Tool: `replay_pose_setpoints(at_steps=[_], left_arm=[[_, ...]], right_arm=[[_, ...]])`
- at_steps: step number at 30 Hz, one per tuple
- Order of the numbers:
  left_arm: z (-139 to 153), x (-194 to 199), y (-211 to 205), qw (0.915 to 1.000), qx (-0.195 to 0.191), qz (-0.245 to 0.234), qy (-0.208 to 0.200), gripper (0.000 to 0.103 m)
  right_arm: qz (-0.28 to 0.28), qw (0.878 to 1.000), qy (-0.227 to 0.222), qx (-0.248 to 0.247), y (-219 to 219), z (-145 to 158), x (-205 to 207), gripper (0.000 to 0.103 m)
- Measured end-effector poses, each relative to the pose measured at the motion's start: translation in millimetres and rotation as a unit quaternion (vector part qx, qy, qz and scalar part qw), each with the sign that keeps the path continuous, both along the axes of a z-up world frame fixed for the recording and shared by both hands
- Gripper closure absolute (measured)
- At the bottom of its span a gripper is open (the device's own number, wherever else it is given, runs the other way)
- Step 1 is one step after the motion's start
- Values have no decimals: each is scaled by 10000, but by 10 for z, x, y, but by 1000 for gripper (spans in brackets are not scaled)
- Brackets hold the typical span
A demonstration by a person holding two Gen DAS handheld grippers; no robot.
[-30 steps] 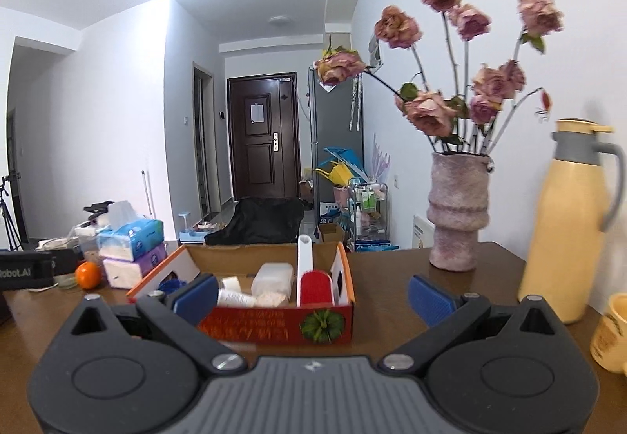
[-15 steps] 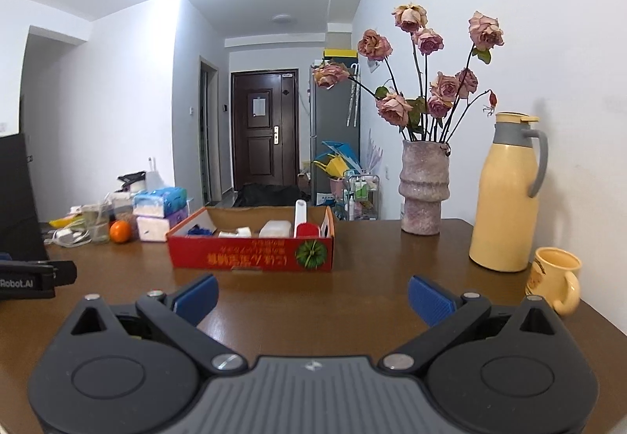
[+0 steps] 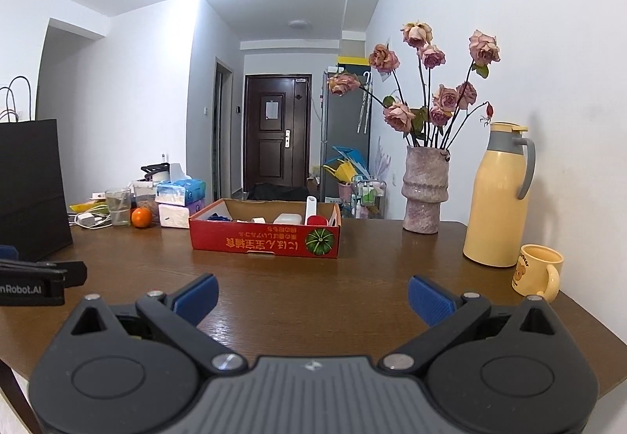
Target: Organize rigid objects
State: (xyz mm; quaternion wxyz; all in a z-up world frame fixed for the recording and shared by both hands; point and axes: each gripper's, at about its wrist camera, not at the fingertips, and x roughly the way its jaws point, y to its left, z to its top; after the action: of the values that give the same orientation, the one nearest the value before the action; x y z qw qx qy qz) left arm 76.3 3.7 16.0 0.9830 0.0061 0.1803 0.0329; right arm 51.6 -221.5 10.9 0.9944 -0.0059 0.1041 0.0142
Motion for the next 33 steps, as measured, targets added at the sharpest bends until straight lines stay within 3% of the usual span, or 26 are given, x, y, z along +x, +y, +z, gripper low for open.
replay_pose_setpoints(at_steps=[33], left_arm=[[-9,13,-3,9999,-57,-140,73,0]], right_arm=[[13,9999,116,-118,20,-9,91,0]])
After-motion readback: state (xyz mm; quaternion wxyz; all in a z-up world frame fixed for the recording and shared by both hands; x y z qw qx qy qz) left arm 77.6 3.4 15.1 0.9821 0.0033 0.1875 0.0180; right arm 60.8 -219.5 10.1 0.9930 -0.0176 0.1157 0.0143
